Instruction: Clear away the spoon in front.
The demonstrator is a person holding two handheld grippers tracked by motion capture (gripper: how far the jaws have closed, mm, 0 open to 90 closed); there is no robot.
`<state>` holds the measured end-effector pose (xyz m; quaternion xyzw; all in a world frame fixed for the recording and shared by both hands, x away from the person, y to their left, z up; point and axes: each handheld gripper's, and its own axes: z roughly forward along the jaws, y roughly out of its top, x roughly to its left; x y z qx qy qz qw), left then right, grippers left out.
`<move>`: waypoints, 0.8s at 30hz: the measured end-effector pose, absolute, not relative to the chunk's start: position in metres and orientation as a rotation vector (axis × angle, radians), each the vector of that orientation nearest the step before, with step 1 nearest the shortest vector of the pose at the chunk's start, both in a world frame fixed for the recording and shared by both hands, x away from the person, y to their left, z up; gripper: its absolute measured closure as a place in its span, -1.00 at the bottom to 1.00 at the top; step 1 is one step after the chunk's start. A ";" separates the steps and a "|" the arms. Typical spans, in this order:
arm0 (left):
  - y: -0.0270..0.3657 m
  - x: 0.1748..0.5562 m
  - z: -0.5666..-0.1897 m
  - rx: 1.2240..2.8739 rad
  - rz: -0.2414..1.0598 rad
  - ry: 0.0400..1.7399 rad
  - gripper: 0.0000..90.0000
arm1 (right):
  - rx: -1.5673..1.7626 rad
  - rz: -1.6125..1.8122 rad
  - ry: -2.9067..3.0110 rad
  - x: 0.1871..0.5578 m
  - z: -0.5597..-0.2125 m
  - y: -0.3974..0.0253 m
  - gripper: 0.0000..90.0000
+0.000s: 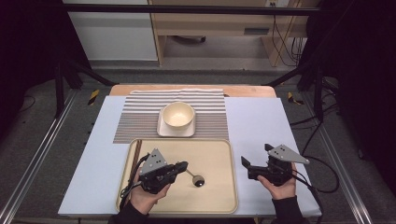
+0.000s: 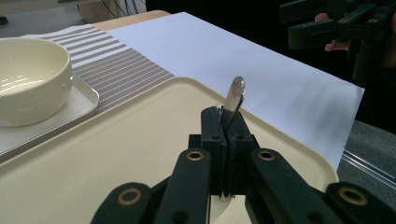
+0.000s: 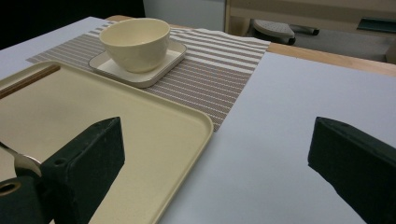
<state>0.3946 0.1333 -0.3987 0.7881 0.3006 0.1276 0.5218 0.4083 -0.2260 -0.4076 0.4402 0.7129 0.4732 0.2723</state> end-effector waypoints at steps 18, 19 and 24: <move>0.146 0.415 -0.411 1.901 0.332 0.864 0.80 | 1.182 1.268 1.931 0.410 -0.410 -0.224 -0.91; 0.147 0.416 -0.412 1.900 0.332 0.868 0.79 | 1.183 1.269 1.932 0.409 -0.410 -0.224 -0.90; 0.150 0.415 -0.410 1.864 0.265 0.844 0.87 | 1.183 1.269 1.931 0.409 -0.410 -0.224 -0.91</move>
